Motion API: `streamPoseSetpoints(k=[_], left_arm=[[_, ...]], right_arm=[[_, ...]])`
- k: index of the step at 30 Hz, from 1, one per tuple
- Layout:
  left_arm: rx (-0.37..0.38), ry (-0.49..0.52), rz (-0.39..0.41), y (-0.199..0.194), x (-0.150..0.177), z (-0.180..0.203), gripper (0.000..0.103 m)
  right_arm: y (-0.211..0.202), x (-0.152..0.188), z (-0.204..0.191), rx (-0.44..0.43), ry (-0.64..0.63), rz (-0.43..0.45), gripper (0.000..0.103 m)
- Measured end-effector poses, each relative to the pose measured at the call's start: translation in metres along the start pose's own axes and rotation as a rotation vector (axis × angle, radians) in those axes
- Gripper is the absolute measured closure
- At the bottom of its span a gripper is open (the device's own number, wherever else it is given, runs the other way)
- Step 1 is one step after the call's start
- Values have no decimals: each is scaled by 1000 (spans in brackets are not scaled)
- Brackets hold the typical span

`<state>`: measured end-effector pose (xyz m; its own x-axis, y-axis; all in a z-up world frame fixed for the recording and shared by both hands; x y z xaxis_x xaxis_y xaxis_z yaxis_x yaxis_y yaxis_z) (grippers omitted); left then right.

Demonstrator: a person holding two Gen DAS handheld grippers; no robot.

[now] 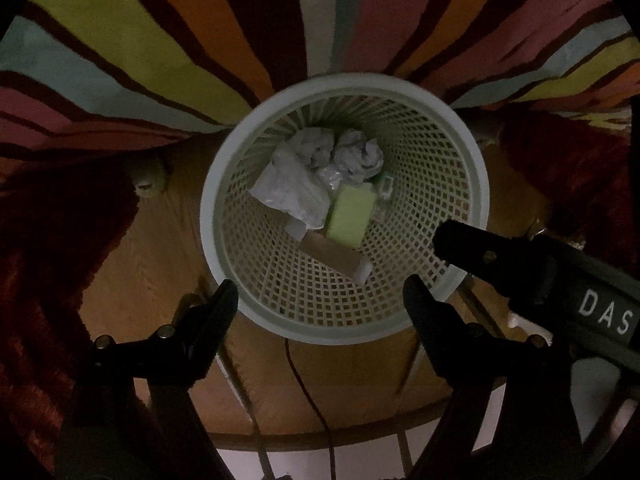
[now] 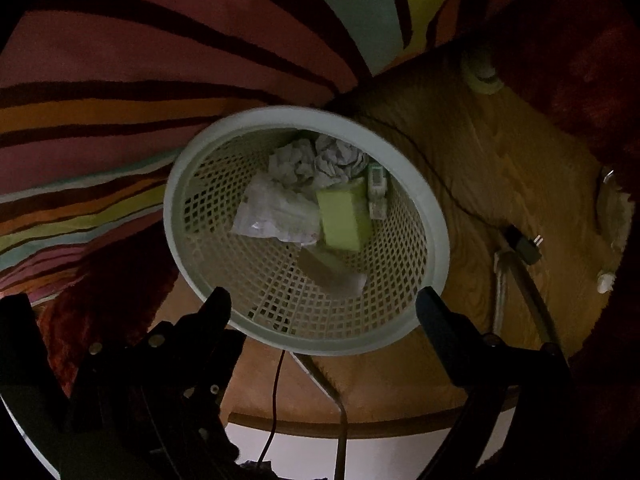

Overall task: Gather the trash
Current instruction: 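Open both tools to drop the boxes into the wastebasket, then raise both tools from the wastebasket toward the items on the bed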

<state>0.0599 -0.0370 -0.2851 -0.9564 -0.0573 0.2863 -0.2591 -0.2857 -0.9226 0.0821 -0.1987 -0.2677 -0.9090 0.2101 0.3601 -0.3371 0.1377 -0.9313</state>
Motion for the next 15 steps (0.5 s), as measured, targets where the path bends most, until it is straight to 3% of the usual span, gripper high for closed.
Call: streamPoseSetpoints(k=[15], left_arm=[[2, 47, 236, -74, 24, 10, 21]], right_arm=[[-88, 33, -9, -46, -94, 286, 14]])
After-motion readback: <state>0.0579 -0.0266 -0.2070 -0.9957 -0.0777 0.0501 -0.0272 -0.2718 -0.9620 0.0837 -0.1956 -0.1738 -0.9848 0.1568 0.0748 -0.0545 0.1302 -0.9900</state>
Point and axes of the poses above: each gripper's, at about its wrist camera, not at the fingertips, and y roughly the way its jaws point, z to its right, x to its underside, the point moved 2 cm from there along y, roughly the way its jaws point, and after that the axes turned 9 degrees about x, right-handed, at the moved point
